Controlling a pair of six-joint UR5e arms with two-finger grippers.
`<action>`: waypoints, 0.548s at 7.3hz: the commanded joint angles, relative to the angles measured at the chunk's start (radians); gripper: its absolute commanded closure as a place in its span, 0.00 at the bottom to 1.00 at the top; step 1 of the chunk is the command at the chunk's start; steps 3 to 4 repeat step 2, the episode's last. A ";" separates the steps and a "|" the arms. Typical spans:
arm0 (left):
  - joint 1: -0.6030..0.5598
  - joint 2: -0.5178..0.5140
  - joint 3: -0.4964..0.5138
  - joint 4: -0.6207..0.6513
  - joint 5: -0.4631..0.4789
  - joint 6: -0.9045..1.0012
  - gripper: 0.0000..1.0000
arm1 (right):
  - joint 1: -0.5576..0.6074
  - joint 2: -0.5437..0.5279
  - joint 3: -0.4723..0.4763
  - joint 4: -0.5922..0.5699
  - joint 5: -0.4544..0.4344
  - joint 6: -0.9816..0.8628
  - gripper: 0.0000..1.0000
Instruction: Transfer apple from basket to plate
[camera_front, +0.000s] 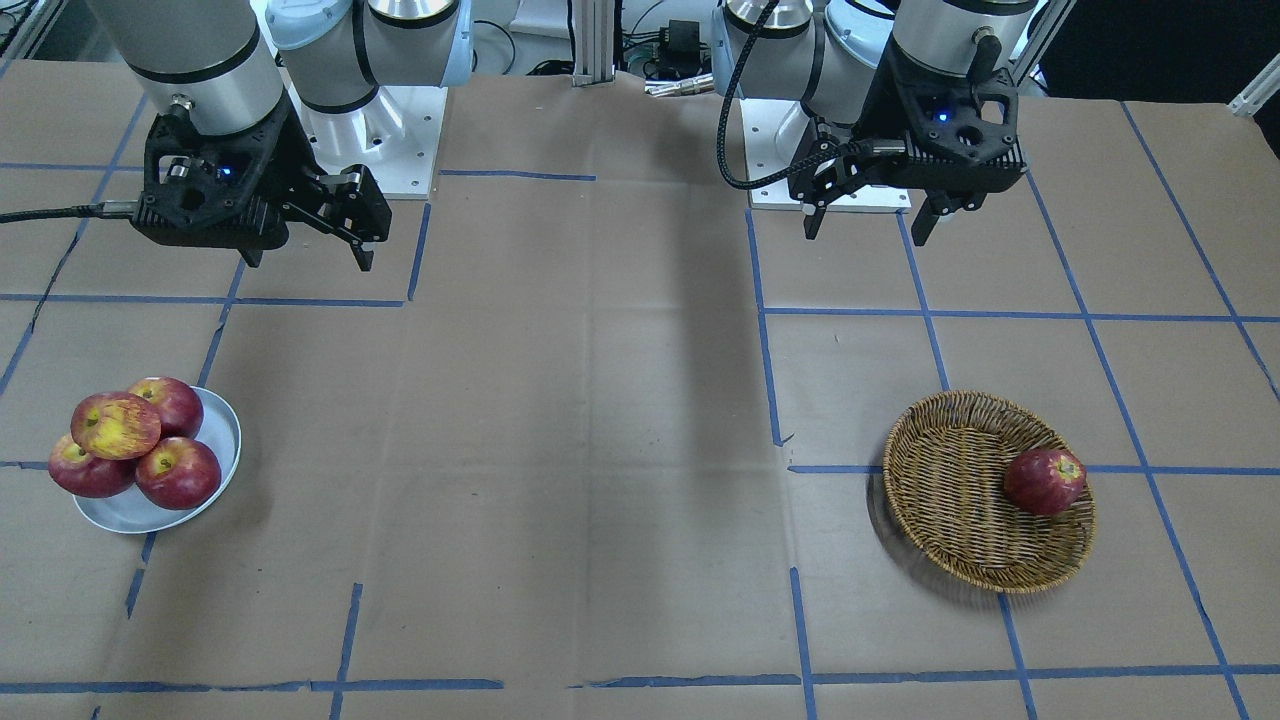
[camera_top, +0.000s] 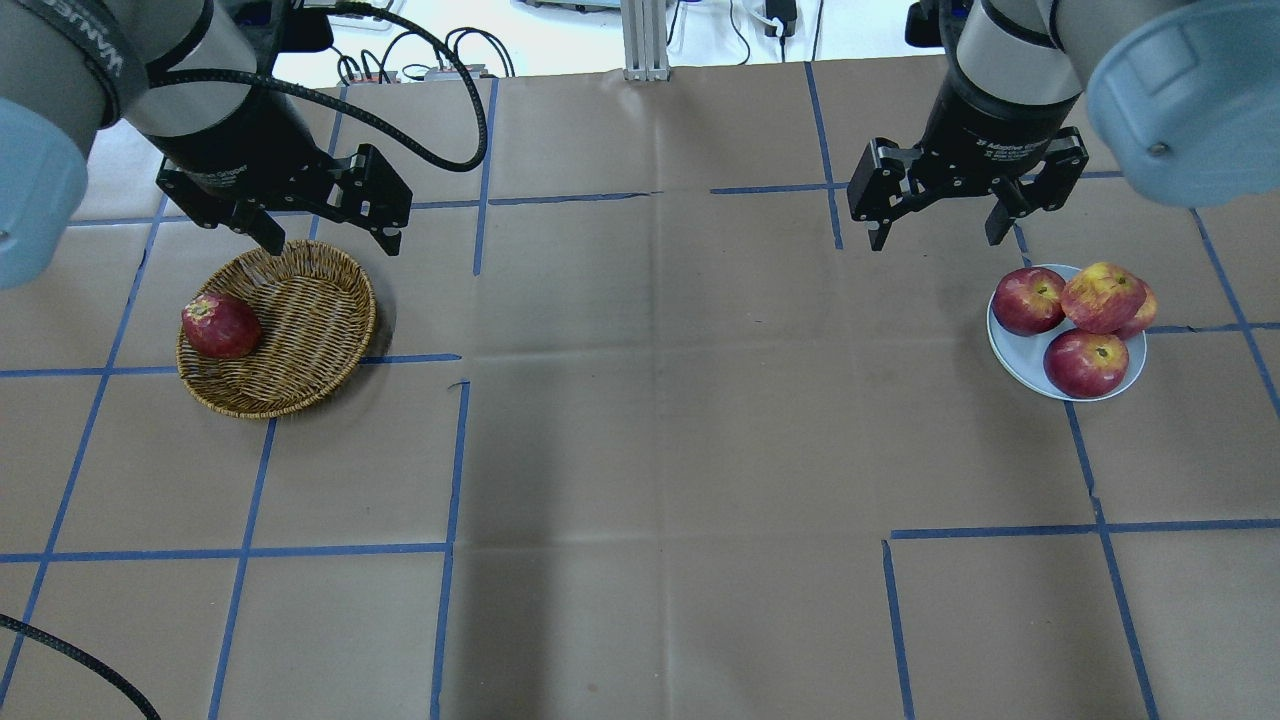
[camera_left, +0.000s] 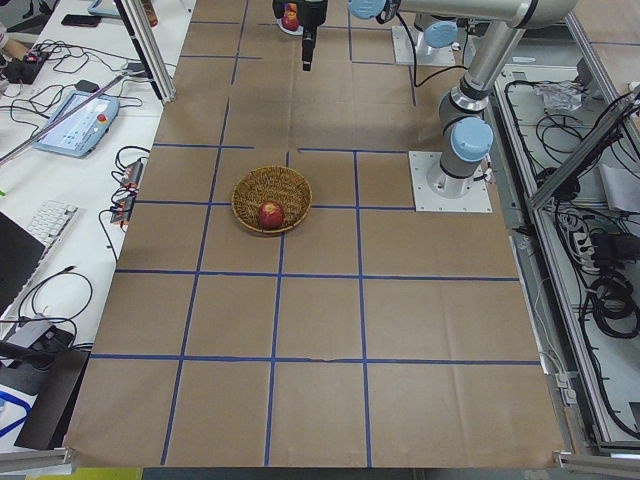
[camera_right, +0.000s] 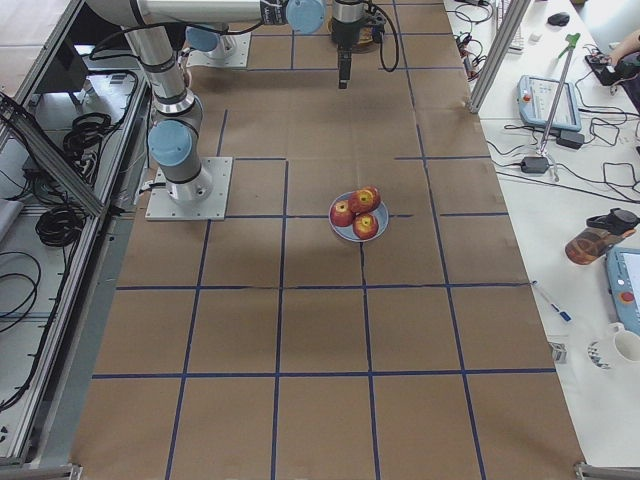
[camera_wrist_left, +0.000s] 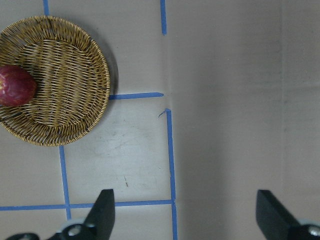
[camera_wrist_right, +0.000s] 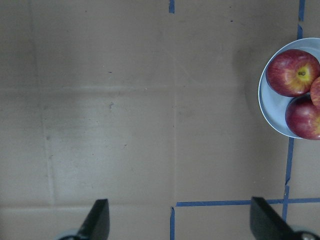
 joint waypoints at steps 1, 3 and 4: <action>0.000 0.000 0.000 0.001 0.001 0.000 0.01 | 0.002 0.000 0.000 -0.001 0.002 0.000 0.00; 0.000 0.000 0.000 0.001 0.001 0.000 0.01 | 0.000 0.002 0.000 -0.001 0.005 0.000 0.00; 0.000 0.000 0.000 0.001 0.001 0.000 0.01 | 0.000 0.002 0.000 -0.001 0.005 0.000 0.00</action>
